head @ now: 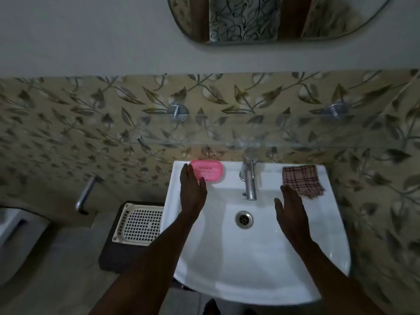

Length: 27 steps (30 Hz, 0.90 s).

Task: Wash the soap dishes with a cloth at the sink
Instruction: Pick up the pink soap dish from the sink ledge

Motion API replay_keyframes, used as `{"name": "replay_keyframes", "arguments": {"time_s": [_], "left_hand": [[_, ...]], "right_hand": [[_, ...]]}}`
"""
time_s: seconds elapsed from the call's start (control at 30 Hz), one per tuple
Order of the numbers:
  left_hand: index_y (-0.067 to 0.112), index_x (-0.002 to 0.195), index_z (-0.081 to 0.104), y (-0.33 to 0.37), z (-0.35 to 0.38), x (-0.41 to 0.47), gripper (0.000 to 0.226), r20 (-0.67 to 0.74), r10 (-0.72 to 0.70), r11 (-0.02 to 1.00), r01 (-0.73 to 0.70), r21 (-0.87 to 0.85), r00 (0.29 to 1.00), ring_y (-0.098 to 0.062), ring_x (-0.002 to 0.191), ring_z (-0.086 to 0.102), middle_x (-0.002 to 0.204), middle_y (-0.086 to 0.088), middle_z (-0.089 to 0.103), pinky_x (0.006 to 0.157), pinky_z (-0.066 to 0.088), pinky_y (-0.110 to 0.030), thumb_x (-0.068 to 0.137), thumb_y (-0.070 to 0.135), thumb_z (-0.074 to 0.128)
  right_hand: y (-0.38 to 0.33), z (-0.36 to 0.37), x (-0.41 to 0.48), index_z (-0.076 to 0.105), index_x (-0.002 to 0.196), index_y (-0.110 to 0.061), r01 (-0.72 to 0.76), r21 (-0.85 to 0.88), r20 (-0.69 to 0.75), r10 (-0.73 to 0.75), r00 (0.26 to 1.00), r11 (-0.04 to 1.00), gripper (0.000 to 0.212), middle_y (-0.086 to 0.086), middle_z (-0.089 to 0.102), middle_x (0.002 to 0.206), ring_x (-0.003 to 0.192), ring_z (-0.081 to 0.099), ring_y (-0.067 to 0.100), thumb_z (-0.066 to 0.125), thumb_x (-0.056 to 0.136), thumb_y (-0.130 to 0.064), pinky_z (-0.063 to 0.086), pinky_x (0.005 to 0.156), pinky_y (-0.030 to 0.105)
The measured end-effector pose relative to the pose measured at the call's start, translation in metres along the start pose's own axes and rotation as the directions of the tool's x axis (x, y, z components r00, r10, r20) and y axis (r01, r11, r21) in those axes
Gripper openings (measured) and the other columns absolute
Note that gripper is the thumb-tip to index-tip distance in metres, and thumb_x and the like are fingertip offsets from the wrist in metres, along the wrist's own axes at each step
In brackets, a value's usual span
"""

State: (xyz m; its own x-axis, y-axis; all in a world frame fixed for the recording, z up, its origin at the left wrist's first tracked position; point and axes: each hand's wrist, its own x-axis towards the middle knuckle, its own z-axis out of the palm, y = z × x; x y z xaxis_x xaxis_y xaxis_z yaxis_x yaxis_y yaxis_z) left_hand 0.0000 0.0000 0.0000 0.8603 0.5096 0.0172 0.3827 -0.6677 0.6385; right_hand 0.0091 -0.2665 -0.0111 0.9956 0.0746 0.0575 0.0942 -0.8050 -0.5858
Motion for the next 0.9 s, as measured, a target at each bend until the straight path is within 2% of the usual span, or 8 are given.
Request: {"name": "replay_keyframes", "arguments": {"time_s": [0.13, 0.2, 0.27, 0.43, 0.5, 0.6, 0.8, 0.9], "left_hand": [[-0.006, 0.127, 0.056, -0.001, -0.006, 0.03, 0.032, -0.088, -0.132, 0.991, 0.134, 0.021, 0.987, -0.039, 0.125, 0.049, 0.129, -0.029, 0.057, 0.102, 0.039, -0.041, 0.099, 0.007, 0.045], [0.007, 0.091, 0.067, -0.002, -0.014, 0.045, 0.017, -0.071, -0.197, 0.98, 0.197, -0.015, 0.978, -0.039, 0.105, 0.061, 0.101, -0.026, 0.067, 0.087, 0.043, -0.038, 0.095, 0.007, 0.051], [0.014, 0.057, 0.046, -0.005, -0.017, 0.055, 0.034, -0.071, -0.225, 0.974, 0.225, -0.008, 0.972, -0.036, 0.077, 0.06, 0.066, -0.017, 0.059, 0.061, 0.032, -0.035, 0.088, 0.005, 0.055], [-0.008, 0.074, 0.069, -0.004, -0.015, 0.065, 0.022, -0.039, -0.29, 0.956, 0.289, -0.047, 0.956, -0.038, 0.08, 0.068, 0.081, -0.028, 0.071, 0.061, 0.038, -0.032, 0.087, 0.004, 0.055], [-0.008, 0.075, 0.07, -0.004, -0.014, 0.067, 0.021, -0.053, -0.284, 0.958, 0.28, -0.064, 0.957, -0.039, 0.08, 0.069, 0.081, -0.029, 0.071, 0.064, 0.043, -0.033, 0.085, 0.003, 0.056], [-0.007, 0.073, 0.073, -0.006, -0.015, 0.07, 0.02, -0.074, -0.281, 0.959, 0.277, -0.064, 0.957, -0.04, 0.078, 0.068, 0.078, -0.03, 0.071, 0.07, 0.05, -0.039, 0.081, -0.001, 0.055], [-0.005, 0.061, 0.065, -0.004, -0.02, 0.071, 0.016, -0.058, -0.316, 0.948, 0.314, -0.044, 0.947, -0.043, 0.071, 0.065, 0.068, -0.032, 0.066, 0.063, 0.043, -0.035, 0.074, -0.001, 0.057], [-0.005, 0.061, 0.065, -0.004, -0.02, 0.071, 0.014, -0.035, -0.317, 0.948, 0.315, -0.043, 0.948, -0.041, 0.072, 0.066, 0.069, -0.029, 0.067, 0.065, 0.046, -0.034, 0.073, 0.001, 0.061]], "right_hand": [[-0.006, 0.01, -0.011, 0.052, 0.132, 0.001, -0.011, 0.1, -0.111, 0.022, 0.994, 0.995, 0.039, 0.022, 0.055, 0.135, 0.129, 0.047, 0.035, 0.055, 0.094, -0.003, 0.039, 0.108, 0.044], [-0.012, 0.012, -0.01, 0.057, 0.126, -0.001, 0.069, 0.126, -0.255, -0.035, 0.966, 0.99, 0.034, 0.019, 0.061, 0.124, 0.12, 0.053, 0.032, 0.056, 0.092, 0.0, 0.045, 0.101, 0.041], [-0.026, 0.013, -0.007, 0.06, 0.122, -0.002, 0.185, 0.131, -0.355, -0.129, 0.926, 0.974, 0.03, 0.014, 0.063, 0.114, 0.111, 0.056, 0.026, 0.054, 0.093, 0.002, 0.046, 0.097, 0.031], [-0.084, 0.038, 0.014, 0.063, 0.117, 0.004, 0.471, 0.062, -0.314, -0.431, 0.846, 0.88, 0.029, 0.018, 0.064, 0.108, 0.105, 0.058, 0.027, 0.056, 0.089, 0.008, 0.045, 0.099, 0.027], [-0.106, 0.056, 0.027, 0.065, 0.115, 0.004, 0.406, 0.073, -0.203, -0.385, 0.9, 0.911, 0.031, 0.02, 0.067, 0.105, 0.1, 0.062, 0.031, 0.059, 0.085, 0.011, 0.046, 0.094, 0.032], [-0.126, 0.083, 0.052, 0.062, 0.116, 0.006, 0.081, 0.145, 0.002, -0.082, 0.997, 0.986, 0.025, 0.024, 0.065, 0.108, 0.103, 0.061, 0.037, 0.052, 0.096, -0.005, 0.045, 0.091, 0.038], [-0.13, 0.106, 0.084, 0.06, 0.076, -0.002, -0.212, 0.205, 0.15, 0.183, 0.971, 0.956, 0.024, 0.026, 0.069, 0.09, 0.079, 0.057, 0.026, 0.045, 0.093, 0.002, 0.041, 0.069, 0.033], [-0.134, 0.109, 0.084, 0.067, 0.08, 0.0, -0.249, 0.209, 0.15, 0.221, 0.964, 0.946, 0.026, 0.021, 0.069, 0.082, 0.076, 0.057, 0.027, 0.044, 0.088, 0.008, 0.041, 0.065, 0.03]]}}
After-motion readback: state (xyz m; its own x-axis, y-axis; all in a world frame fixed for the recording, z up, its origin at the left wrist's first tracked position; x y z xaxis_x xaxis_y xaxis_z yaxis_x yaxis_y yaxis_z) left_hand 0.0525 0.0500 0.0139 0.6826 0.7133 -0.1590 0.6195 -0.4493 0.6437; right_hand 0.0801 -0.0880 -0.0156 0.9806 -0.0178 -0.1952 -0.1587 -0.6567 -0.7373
